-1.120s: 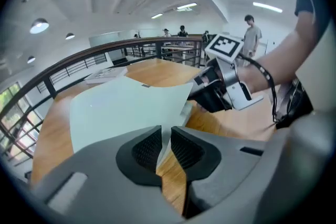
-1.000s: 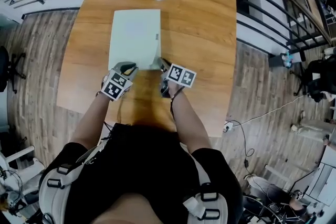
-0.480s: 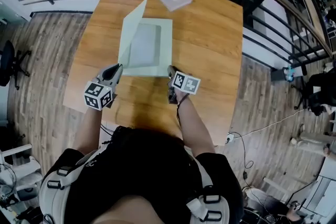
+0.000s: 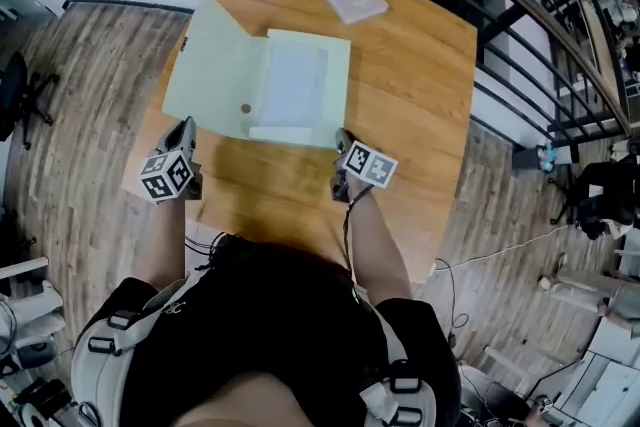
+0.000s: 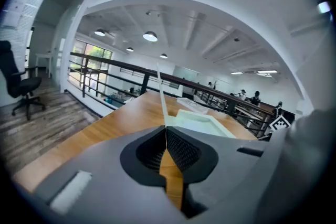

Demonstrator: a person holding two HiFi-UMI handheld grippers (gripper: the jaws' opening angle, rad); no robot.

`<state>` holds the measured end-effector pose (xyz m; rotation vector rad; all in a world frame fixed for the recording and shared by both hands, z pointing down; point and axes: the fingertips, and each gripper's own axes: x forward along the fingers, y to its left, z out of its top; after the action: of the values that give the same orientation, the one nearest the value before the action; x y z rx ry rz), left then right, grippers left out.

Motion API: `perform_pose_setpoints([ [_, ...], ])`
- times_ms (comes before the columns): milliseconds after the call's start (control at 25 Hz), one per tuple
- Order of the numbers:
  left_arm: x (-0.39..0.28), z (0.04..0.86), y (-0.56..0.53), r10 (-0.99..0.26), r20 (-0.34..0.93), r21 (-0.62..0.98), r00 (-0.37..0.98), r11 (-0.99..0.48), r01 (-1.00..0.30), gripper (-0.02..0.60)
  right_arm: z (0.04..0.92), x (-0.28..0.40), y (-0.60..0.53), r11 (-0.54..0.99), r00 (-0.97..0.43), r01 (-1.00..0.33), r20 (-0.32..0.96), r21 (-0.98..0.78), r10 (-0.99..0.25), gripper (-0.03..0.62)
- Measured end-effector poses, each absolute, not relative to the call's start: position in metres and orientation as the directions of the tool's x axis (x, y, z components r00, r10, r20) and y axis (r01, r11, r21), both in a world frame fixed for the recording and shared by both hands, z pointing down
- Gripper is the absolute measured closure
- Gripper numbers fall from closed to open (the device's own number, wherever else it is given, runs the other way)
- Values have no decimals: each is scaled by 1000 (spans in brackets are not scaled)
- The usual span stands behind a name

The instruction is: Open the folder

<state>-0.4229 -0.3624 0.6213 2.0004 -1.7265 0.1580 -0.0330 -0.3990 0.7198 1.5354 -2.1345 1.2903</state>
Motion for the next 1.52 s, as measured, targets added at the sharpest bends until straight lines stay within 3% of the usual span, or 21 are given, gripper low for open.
perform_pose_setpoints([
  [400, -488, 709, -355, -817, 575, 398, 31, 247, -884, 555, 719, -32, -398, 16, -386, -863, 640, -504, -664, 516],
  [600, -502, 746, -356, -731, 681, 444, 42, 367, -817, 524, 720, -31, -397, -13, -369, -862, 646, -506, -669, 516],
  [960, -508, 760, -359, -599, 801, 340, -9, 467, -816, 499, 721, -32, -397, -41, -352, -854, 635, -518, -687, 516],
  [1080, -509, 760, -360, -588, 808, 329, -33, 497, -803, 497, 722, -33, -397, -38, -347, -861, 640, -508, -686, 516],
  [1240, -514, 741, -353, -611, 788, 303, -73, 488, -818, 445, 723, -33, -396, -35, -337, -872, 649, -489, -682, 516],
  [1520, -508, 632, -340, -782, 584, 120, -219, 350, -929, 445, 703, -28, -397, 18, -290, -919, 642, -395, -710, 514],
])
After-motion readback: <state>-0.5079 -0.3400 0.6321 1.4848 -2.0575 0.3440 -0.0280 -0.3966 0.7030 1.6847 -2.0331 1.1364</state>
